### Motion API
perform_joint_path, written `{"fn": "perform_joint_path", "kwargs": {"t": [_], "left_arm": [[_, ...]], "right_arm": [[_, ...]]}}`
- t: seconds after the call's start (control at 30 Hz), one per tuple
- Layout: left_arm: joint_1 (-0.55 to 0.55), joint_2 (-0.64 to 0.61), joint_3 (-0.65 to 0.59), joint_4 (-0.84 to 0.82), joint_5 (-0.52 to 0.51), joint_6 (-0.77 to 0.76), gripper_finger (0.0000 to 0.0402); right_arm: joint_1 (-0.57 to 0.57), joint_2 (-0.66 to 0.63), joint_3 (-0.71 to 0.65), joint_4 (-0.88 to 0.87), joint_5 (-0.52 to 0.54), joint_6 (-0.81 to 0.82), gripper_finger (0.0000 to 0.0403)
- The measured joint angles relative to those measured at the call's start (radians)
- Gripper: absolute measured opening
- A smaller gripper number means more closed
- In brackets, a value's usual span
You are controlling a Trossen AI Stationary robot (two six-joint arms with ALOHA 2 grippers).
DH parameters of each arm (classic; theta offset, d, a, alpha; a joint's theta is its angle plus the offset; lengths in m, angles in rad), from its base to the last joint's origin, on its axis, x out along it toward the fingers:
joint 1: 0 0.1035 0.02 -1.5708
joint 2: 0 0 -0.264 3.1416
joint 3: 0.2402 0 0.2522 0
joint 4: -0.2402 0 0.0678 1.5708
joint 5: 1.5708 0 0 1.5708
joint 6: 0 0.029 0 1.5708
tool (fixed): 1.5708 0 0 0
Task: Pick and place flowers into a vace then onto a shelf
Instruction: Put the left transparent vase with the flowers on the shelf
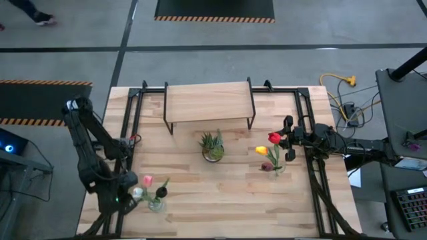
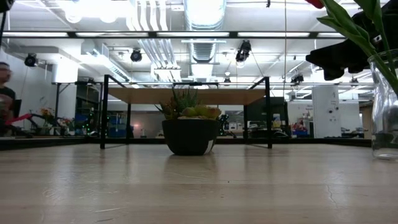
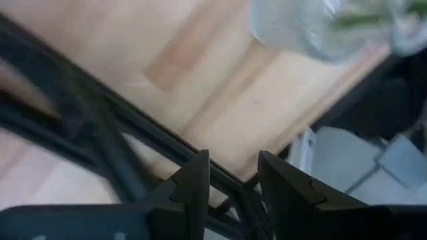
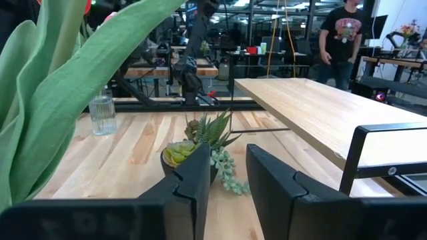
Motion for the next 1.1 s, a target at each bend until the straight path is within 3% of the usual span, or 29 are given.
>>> {"fn": "perform_joint_path", "kwargs": {"t": [0.17, 0.3, 0.5, 0.67, 0.83, 0.93, 1.1], "left_arm": [[-0.031, 0.071, -0.001, 0.118, 0.035, 0.051, 0.0111], [-0.033, 0.089, -0.001, 0.118, 0.133, 0.013, 0.0111], [-0.034, 0.068, 0.005, 0.115, 0.156, -0.036, 0.0111], [-0.03, 0.062, 0.03, 0.112, 0.307, -0.168, 0.011], [-0.032, 0.059, 0.106, 0.032, 0.304, -0.198, 0.011], [-0.035, 0.061, 0.167, -0.073, 0.332, -0.29, 0.011], [-0.034, 0.083, 0.252, -0.088, 0.323, -0.362, 0.011]], "right_arm": [[0.0, -0.001, 0.0, 0.001, 0.0, 0.0, 0.0087], [0.0, -0.001, 0.0, 0.001, 0.001, -0.009, 0.008], [0.0, -0.001, 0.0, 0.002, 0.002, -0.019, 0.0075], [0.0, -0.001, 0.0, 0.002, 0.001, -0.023, 0.008], [0.0, 0.0, 0.0, 0.003, 0.001, -0.023, 0.0086], [0.0, -0.001, 0.0, 0.003, 0.001, -0.023, 0.0086], [0.0, -0.001, 0.0, 0.002, 0.0, -0.024, 0.0079]]}}
